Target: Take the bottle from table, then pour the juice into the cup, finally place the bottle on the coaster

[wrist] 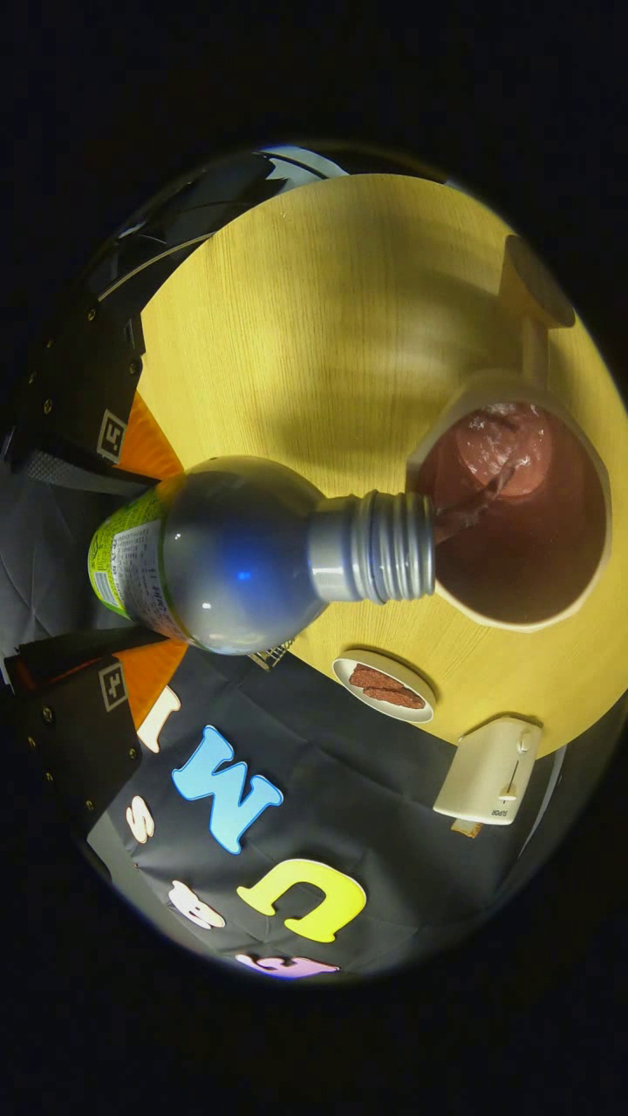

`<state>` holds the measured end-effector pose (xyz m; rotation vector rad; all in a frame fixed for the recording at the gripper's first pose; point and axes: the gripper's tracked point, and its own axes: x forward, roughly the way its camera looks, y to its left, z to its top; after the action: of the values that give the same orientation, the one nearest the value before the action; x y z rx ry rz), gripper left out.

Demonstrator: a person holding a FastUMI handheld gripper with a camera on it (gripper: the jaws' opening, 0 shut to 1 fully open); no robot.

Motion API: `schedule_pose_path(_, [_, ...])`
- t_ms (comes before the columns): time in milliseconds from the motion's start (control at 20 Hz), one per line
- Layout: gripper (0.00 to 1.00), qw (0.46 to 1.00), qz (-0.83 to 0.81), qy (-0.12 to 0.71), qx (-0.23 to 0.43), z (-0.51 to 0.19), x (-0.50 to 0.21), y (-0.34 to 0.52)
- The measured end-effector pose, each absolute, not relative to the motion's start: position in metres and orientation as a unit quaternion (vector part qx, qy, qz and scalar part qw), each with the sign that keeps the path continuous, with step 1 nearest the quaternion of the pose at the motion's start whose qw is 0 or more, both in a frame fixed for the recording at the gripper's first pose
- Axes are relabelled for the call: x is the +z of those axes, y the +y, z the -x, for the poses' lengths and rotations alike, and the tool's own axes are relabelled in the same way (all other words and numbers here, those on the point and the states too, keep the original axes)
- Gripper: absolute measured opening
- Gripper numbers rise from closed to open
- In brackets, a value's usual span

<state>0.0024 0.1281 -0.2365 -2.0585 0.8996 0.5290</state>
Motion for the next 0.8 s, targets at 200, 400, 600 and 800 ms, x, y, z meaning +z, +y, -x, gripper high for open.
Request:
schedule_pose_path(200, [0.68, 0.396, 0.820, 0.357, 0.209, -0.005, -0.234, 0.129])
schedule_pose_path(400, [0.68, 0.381, 0.826, 0.359, 0.210, -0.004, -0.230, 0.131])
schedule_pose_path(600, [0.68, 0.368, 0.830, 0.362, 0.213, -0.002, -0.227, 0.136])
schedule_pose_path(800, [0.68, 0.356, 0.835, 0.361, 0.213, -0.002, -0.224, 0.138])
